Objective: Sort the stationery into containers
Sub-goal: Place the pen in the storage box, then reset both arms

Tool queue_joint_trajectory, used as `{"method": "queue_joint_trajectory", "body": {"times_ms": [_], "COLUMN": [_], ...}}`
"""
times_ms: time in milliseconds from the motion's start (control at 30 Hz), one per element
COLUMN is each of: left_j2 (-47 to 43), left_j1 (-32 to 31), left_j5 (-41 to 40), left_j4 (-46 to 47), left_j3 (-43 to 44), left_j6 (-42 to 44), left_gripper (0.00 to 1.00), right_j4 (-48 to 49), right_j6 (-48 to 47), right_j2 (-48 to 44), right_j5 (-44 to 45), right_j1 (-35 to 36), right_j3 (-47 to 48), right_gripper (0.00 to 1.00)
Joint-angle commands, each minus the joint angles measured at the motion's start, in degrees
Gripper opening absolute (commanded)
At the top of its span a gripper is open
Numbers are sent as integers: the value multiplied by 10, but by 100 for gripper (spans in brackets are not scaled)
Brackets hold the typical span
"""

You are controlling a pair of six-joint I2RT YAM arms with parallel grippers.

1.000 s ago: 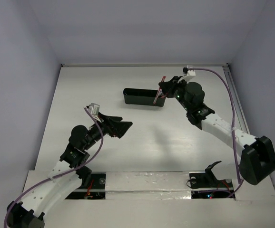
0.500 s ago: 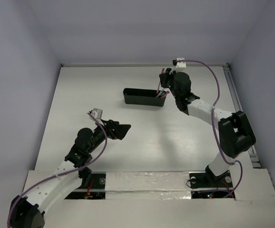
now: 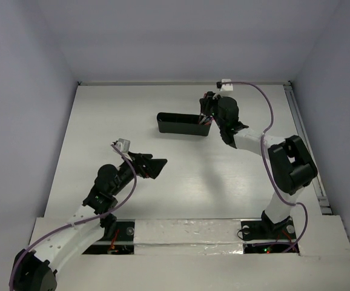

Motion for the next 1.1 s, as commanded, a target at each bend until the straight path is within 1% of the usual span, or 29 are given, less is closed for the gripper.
{"method": "queue_joint_trajectory", "body": {"times_ms": [0,33,67,133,167,333,367,433,500,567,600,667,700,767,800,833,900,933,967,1000,1067], "left_j2": [-10,-13,-17,-21,-26,-47,-57,-71,-78,-87,-89,-97,-98,-101,-101,-101,-102,-102,-102,-101,-95], "left_j1": [-1,-1,-1,-1,-1,-1,-1,-1,-1,-1,-1,-1,-1,-1,-1,-1,-1,-1,-1,-1,-1], "left_j5": [8,6,5,6,5,-4,-9,-23,-37,-41,-41,-45,-47,-64,-74,-82,-112,-122,-127,-154,-164], "left_j4": [34,32,28,26,23,-18,-28,-58,-88,-104,-118,-136,-148,-210,-210,-245,-273,-289,-304,-310,-328], "left_j3": [4,9,14,19,24,59,66,89,106,132,141,171,184,230,247,284,315,339,351,359,382], "left_j6": [-2,-3,-8,-14,-17,-27,-27,-24,-20,-14,-11,-3,4,26,33,44,63,80,86,92,103], "left_gripper": [99,99,99,99,99,99,99,99,99,99,99,99,99,99,99,99,99,99,99,99,99], "right_j4": [64,63,55,48,42,19,14,2,-16,-63,-82,-129,-145,-184,-200,-236,-255,-260,-267,-272,-289], "right_j6": [2,3,5,5,7,17,20,27,35,45,56,75,78,79,79,80,77,78,78,78,79], "right_j2": [-26,-32,-41,-54,-60,-106,-133,-165,-220,-259,-299,-347,-398,-448,-474,-523,-575,-629,-655,-680,-742], "right_j5": [-17,-21,-21,-21,-21,-14,-11,-7,-6,4,8,17,16,8,3,-4,-24,-34,-33,-30,-14], "right_j1": [2,2,2,2,2,2,2,2,2,2,2,2,2,2,2,2,2,2,2,2,2], "right_j3": [-13,-15,-18,-24,-29,-54,-61,-83,-99,-105,-109,-126,-133,-148,-151,-151,-157,-162,-167,-174,-179], "right_gripper": [39,49,64,78,88,97,100,100,100,100,100,95,93,100,100,100,100,100,100,100,100]}}
